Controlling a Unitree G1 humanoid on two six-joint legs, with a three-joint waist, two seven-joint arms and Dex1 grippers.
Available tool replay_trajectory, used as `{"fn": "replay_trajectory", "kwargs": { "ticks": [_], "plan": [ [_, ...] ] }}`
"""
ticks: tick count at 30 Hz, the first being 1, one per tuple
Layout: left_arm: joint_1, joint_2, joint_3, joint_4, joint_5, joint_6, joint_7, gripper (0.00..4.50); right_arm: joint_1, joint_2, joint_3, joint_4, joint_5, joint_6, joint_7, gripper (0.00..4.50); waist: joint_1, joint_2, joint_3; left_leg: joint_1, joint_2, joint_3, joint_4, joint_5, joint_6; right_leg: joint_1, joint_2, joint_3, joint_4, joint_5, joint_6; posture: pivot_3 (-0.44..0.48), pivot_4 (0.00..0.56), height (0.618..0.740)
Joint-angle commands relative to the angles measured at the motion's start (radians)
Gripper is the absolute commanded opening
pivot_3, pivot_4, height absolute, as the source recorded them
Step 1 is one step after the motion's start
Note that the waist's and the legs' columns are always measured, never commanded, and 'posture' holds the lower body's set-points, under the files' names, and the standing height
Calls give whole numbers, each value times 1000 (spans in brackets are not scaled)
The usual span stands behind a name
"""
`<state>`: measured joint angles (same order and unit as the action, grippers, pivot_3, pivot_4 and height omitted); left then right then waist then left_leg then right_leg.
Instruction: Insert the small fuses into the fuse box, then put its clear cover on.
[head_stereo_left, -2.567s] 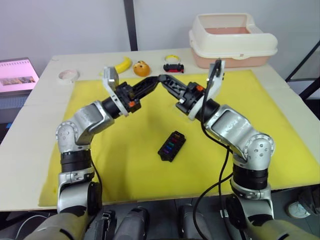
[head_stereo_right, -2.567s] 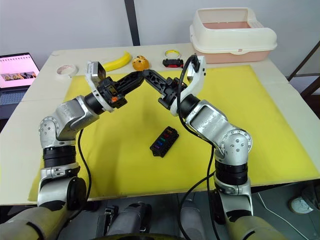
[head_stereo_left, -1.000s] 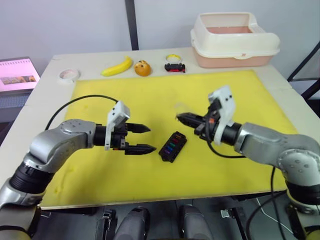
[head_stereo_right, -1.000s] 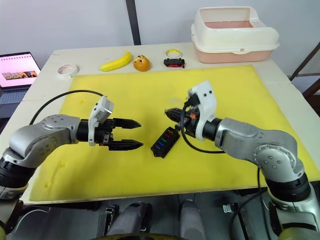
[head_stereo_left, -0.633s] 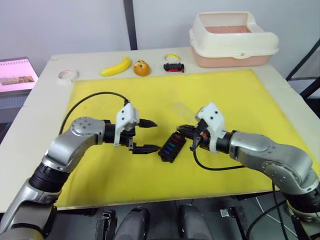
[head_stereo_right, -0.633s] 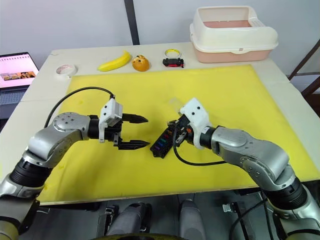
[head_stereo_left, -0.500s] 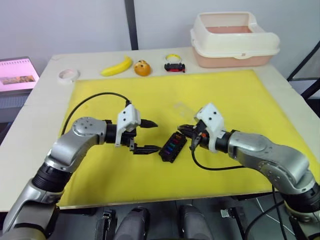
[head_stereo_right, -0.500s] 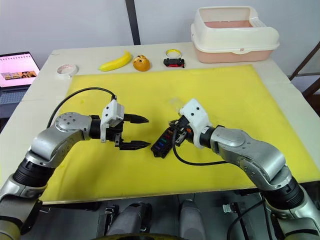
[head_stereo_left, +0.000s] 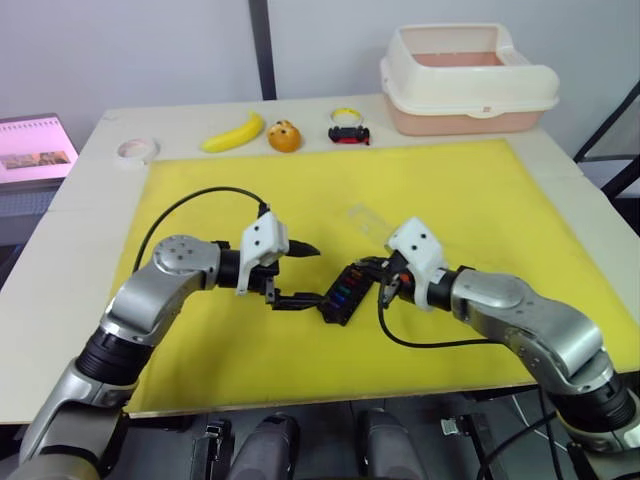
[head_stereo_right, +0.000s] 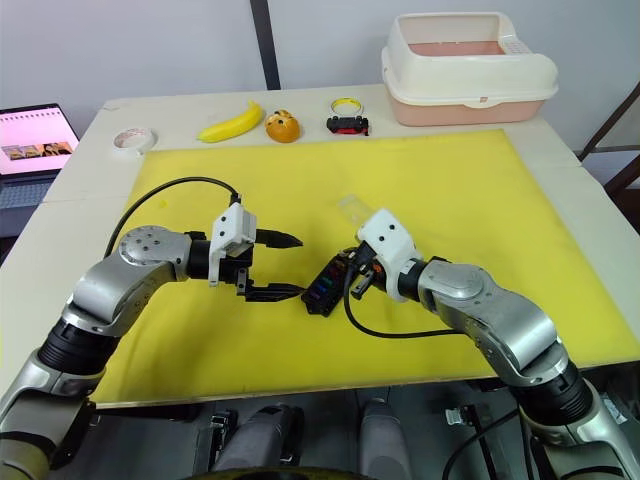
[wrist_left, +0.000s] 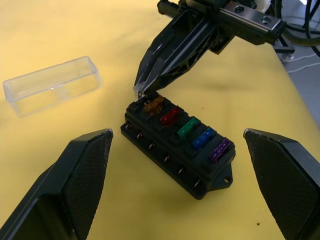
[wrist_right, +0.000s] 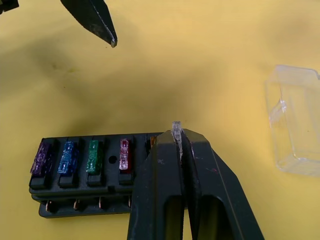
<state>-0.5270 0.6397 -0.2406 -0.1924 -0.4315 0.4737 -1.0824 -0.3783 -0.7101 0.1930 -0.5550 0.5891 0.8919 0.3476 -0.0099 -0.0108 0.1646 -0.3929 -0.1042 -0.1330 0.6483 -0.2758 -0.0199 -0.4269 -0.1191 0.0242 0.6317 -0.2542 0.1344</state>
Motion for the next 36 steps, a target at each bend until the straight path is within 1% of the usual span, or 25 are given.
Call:
{"fn": "replay_trajectory", "kwargs": {
  "ticks": [1, 15, 36],
  "plan": [
    [-15, -9, 16, -26, 3, -3, -2, 4410, -9, 13, -24, -8, -29, 9, 13, 0, 0, 0, 0, 0, 0, 0, 0, 0, 0, 0, 0, 0, 0, 0, 0, 0, 150, 740],
    [-30, -32, 16, 0, 23, -13, 0, 4410, -15, 59, -28, -3, -88, 34, 49, 0, -1, 0, 0, 0, 0, 0, 0, 0, 0, 0, 0, 0, 1, 0, 0, 0, 150, 740],
    [-26, -43, 15, -8, 33, -11, -2, 4410, 1, 72, -28, -16, -149, 39, 88, 0, -1, 0, 0, 0, 0, 0, 1, 0, -1, 0, 0, 0, 1, 0, 0, 0, 150, 740]
  ]
}}
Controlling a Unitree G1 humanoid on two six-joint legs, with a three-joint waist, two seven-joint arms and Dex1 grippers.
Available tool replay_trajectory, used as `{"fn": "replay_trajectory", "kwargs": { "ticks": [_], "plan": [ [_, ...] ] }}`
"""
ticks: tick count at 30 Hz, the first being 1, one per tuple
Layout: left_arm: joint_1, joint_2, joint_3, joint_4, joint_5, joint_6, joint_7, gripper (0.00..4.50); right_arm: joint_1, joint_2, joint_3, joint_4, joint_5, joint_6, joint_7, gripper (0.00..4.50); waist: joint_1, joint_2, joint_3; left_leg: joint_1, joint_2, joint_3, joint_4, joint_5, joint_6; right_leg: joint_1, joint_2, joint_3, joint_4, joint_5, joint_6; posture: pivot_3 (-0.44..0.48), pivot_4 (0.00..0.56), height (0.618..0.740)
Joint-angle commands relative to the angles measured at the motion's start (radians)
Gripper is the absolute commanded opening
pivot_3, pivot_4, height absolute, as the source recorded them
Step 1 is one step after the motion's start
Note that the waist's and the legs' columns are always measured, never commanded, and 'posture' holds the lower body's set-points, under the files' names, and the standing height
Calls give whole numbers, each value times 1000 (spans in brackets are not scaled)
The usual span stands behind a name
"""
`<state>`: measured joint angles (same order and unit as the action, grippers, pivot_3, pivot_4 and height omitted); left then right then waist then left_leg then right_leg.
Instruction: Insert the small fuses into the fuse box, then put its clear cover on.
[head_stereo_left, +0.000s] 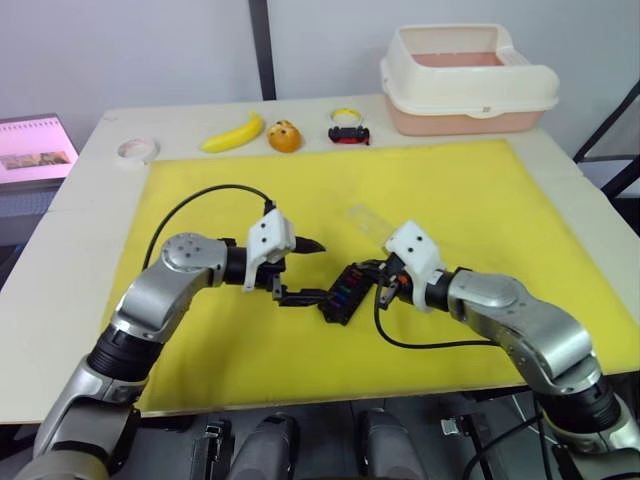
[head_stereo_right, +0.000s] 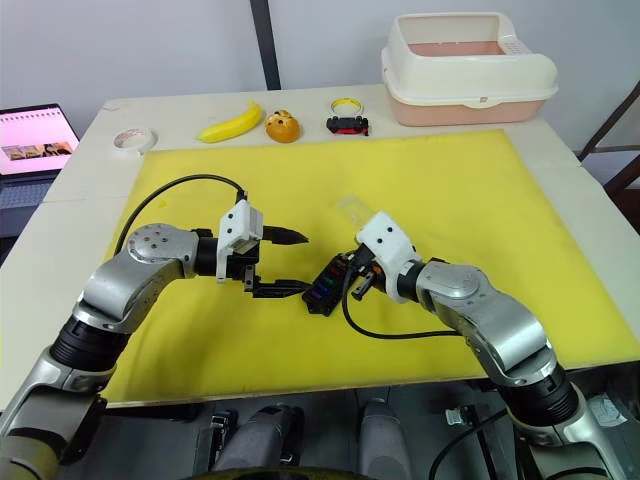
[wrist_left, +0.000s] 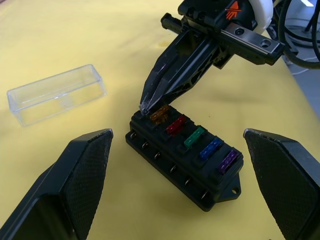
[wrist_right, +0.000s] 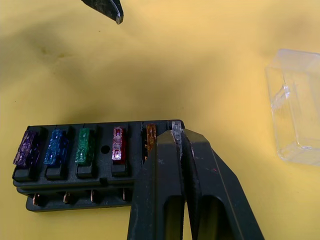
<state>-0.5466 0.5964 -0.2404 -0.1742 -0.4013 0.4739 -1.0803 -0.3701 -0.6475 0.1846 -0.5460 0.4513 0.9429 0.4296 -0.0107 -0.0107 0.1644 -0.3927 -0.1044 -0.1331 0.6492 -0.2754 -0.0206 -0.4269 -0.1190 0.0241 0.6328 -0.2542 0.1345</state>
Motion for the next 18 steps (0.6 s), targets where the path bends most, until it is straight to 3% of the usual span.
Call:
{"fn": "replay_trajectory", "kwargs": {
  "ticks": [1, 7, 10, 13, 18],
  "plan": [
    [-8, -2, 15, -24, 4, -13, -3, 4410, -9, 8, -20, -24, -13, -12, 9, 0, 0, 0, 0, 0, 0, 0, 0, 0, 0, 0, 0, 0, 0, 0, 0, 0, 150, 740],
    [-4, -9, 16, -19, 8, -19, -2, 4410, -12, 10, -26, -33, -16, -4, 21, 0, 0, 0, 0, 0, 0, 0, 0, 0, 0, 0, 0, 0, 0, 0, 0, 0, 150, 740],
    [0, -6, 19, -15, 11, -25, -4, 4500, -24, 7, -35, -62, -12, 10, 20, 978, 0, 0, 0, 0, 0, 0, 0, 0, 0, 0, 0, 0, 0, 0, 0, 0, 150, 740],
    [2, -5, 22, -13, 14, -28, -5, 4500, -47, -1, -50, -99, -3, 36, 19, 2431, 0, 0, 0, 0, 0, 0, 0, 0, 0, 0, 0, 0, 0, 0, 0, 0, 150, 740],
    [9, -2, 27, -23, 12, -25, -6, 4500, -76, 13, -103, -163, 45, 112, 13, 2431, 0, 0, 0, 0, 0, 0, 0, 0, 0, 0, 0, 0, 1, 0, 0, 0, 150, 740]
  ]
}}
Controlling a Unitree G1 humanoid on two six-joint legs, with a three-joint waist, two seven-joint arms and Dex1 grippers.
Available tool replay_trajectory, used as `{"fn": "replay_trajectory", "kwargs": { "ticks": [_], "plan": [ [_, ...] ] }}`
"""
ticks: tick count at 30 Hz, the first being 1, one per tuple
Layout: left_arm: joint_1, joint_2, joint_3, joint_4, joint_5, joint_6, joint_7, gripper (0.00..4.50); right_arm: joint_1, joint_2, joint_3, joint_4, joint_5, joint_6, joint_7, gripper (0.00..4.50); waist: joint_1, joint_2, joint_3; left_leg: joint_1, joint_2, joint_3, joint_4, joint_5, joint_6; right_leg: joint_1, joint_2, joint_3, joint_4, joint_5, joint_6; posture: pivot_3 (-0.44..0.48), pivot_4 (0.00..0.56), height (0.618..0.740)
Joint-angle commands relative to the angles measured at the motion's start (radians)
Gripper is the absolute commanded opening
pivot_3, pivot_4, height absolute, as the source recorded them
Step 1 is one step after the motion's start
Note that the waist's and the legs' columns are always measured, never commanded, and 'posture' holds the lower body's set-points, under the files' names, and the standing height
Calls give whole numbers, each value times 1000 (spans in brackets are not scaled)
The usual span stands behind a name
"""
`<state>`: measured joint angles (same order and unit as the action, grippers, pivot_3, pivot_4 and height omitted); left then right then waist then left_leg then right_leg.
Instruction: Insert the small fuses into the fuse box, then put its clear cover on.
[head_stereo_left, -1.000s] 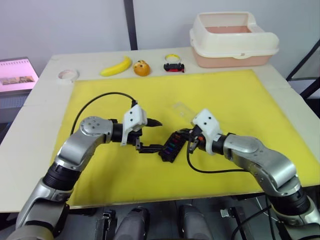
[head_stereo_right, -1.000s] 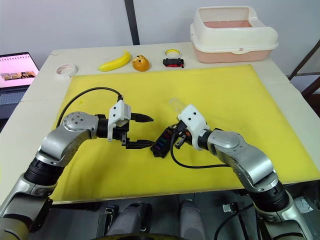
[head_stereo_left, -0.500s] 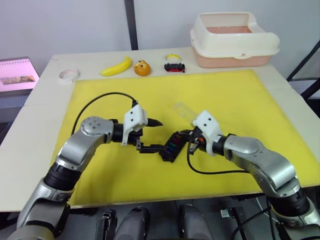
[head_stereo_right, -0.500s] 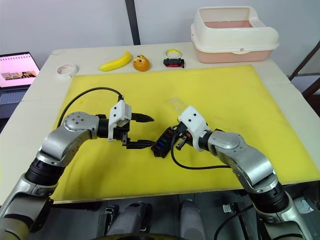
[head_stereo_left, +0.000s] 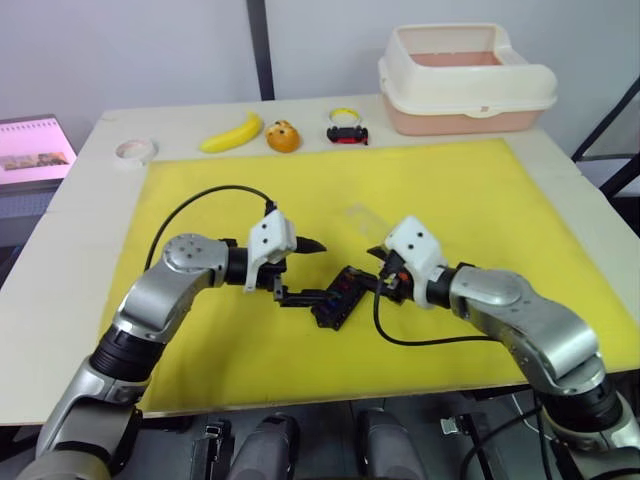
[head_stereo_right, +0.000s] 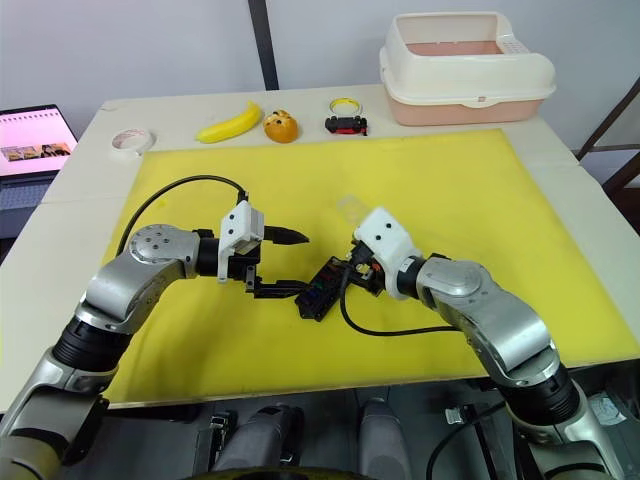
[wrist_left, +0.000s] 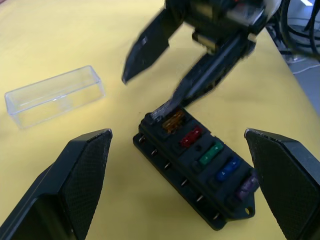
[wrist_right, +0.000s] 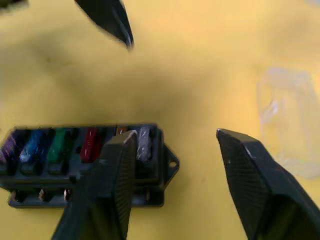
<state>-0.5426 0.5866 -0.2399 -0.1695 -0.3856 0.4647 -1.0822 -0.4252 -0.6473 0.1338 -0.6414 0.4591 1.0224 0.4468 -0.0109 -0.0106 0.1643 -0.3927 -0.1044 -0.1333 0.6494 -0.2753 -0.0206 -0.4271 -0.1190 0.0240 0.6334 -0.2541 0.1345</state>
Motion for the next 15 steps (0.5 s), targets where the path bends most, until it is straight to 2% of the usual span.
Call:
{"fn": "replay_trajectory", "kwargs": {
  "ticks": [1, 6, 15],
  "plan": [
    [7, 9, 30, -31, -7, -11, -3, 4500, -22, 20, -64, -80, 51, 48, -7, 2431, 0, 0, 0, 0, 0, 0, 0, 0, 0, 0, 0, 0, 0, 0, 0, 0, 150, 740],
    [18, 13, 31, -38, -8, -6, -11, 4500, 18, 45, -90, -86, 65, 57, -21, 2431, 2, 0, 0, 0, 0, 0, 0, 0, 0, 0, 0, 0, 0, 0, 0, 0, 150, 740],
    [8, 14, 41, -21, 0, -24, -24, 4500, 112, 91, -128, -20, 59, -107, 10, 2431, 0, 0, 0, 0, 0, 0, 1, 0, 0, 0, 0, 0, 1, 0, 0, 0, 150, 740]
  ]
}}
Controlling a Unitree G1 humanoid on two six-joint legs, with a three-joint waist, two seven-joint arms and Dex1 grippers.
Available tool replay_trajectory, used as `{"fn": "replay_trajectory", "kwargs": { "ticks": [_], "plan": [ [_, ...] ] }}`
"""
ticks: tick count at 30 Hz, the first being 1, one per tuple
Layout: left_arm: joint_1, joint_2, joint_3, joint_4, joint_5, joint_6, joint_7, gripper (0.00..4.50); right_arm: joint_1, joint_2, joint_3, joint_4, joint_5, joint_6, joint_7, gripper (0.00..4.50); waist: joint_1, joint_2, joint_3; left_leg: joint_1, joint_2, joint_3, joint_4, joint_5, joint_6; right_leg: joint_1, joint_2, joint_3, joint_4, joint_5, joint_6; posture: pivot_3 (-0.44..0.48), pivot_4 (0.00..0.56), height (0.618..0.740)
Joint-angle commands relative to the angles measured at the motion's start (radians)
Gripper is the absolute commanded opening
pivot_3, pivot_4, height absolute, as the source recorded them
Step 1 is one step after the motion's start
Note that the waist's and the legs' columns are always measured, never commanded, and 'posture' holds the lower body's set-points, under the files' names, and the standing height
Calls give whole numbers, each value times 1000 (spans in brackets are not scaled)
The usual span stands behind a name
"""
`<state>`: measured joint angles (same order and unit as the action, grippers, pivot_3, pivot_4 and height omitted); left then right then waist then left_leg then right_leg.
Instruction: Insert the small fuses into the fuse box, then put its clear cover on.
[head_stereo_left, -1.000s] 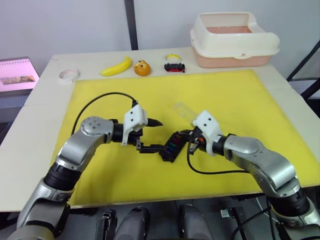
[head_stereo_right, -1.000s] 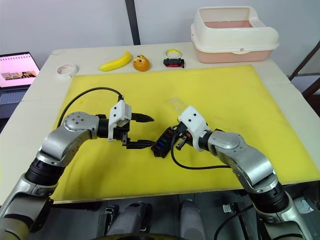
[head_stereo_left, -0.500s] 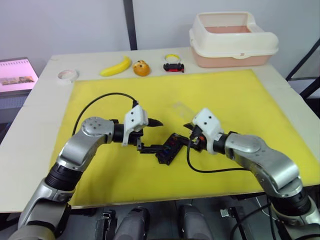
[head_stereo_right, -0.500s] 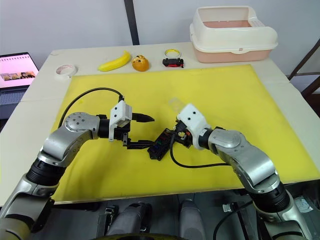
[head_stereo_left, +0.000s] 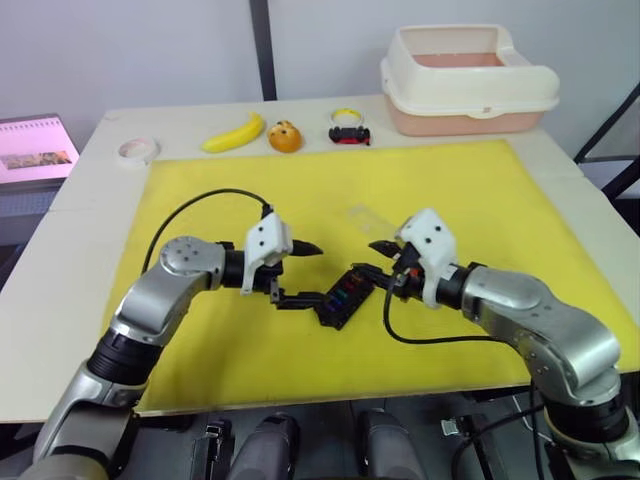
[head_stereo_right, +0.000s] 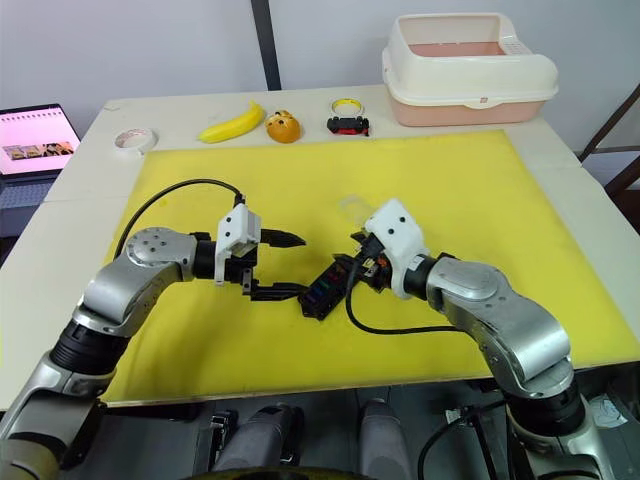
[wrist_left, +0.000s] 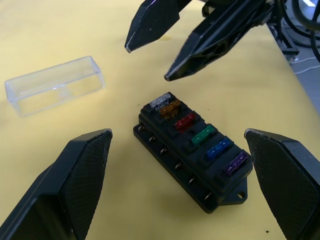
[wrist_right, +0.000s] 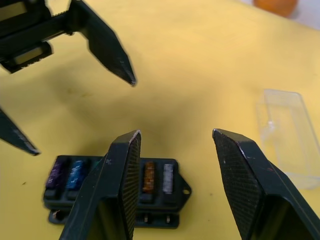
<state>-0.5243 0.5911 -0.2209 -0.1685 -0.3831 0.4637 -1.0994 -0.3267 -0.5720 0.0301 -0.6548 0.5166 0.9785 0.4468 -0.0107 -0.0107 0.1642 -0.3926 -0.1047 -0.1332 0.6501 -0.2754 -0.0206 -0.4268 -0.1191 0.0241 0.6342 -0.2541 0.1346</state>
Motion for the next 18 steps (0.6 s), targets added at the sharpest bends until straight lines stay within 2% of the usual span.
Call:
{"fn": "replay_trajectory", "kwargs": {
  "ticks": [1, 3, 4, 5, 8, 9, 18],
  "plan": [
    [-9, 10, 23, -24, -1, -24, -9, 4500, 24, 20, -24, -1, -1, -78, 14, 2431, 0, 0, 0, 0, 0, 0, 0, 0, 0, 0, 0, 0, 0, 0, 0, 0, 150, 740],
    [-8, 10, 22, -24, 2, -27, -10, 4500, 42, 23, -19, 13, -7, -101, 18, 2431, 0, 0, 0, 0, 0, 0, 0, 0, 0, 0, 0, 0, 0, 0, 0, 0, 150, 740],
    [-7, 10, 21, -25, 4, -29, -10, 4500, 51, 25, -15, 22, -11, -111, 17, 1898, 0, 0, 0, 0, 0, 0, 0, 0, 0, 0, 0, 0, 0, 0, 0, 0, 150, 740],
    [-7, 11, 20, -25, 5, -31, -10, 4500, 56, 25, -12, 30, -15, -118, 17, 1618, 0, 0, 0, 0, 0, 0, 0, 0, 0, 0, 0, 0, 0, 0, 0, 0, 150, 740],
    [-5, 12, 18, -26, 12, -38, -8, 4500, 69, 25, 7, 60, -37, -142, 12, 249, 0, 0, 0, 0, 0, 0, 0, 0, 0, 0, 0, 0, 0, 0, 0, 0, 150, 740],
    [-6, 11, 17, -27, 13, -38, -7, 4500, 69, 26, 14, 68, -45, -149, 12, 60, 0, 0, 0, 0, 0, 0, 0, 0, 0, 0, 0, 0, 0, 0, 0, 0, 150, 740],
    [-7, 3, 13, -41, 11, -27, 7, 4500, 64, 48, 47, 95, -77, -160, 8, 60, 0, 0, 0, 0, 0, 0, 0, 0, 0, 0, 0, 0, 1, 0, 0, 0, 150, 740]
  ]
}}
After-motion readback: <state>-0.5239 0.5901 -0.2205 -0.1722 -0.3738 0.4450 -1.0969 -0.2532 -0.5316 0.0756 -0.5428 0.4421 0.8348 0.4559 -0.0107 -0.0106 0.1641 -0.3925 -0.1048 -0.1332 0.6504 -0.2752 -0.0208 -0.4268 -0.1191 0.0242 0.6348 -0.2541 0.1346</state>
